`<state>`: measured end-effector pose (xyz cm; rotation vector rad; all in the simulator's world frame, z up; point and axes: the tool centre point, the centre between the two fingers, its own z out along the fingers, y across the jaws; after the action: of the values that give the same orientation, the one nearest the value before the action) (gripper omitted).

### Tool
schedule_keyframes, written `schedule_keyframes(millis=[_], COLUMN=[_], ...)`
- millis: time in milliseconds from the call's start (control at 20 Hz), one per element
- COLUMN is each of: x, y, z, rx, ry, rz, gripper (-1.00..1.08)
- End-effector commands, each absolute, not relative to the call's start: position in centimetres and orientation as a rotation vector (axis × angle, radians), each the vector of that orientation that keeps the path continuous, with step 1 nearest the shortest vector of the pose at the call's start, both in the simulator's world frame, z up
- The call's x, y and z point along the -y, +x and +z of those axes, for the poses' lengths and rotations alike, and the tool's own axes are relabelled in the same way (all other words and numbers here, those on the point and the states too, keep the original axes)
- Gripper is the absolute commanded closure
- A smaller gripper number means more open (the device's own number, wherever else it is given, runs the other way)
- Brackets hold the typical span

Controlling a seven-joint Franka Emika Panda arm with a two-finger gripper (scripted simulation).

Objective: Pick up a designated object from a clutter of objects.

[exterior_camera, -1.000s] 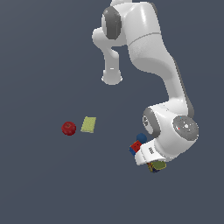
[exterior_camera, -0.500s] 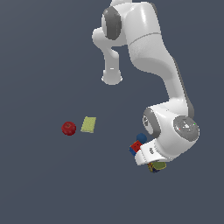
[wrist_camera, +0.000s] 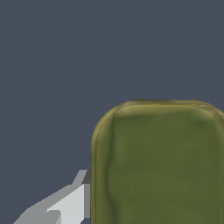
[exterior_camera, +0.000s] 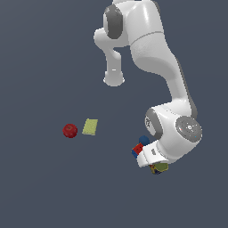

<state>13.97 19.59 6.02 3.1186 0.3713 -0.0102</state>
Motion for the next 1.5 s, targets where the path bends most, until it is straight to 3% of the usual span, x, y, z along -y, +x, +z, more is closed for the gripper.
schedule_keyframes(millis=[0,550,1450], x=[-19.5,-18.0,-14.0], y=[13.9,11.0,2.9], z=[6.8,11.9,26.4], rx=[-0.371,-0.371,-0.371], ry=[3.119,3.119,3.118], rz=[-0.002,-0.002,-0.001], gripper=[1.08,1.08,1.08])
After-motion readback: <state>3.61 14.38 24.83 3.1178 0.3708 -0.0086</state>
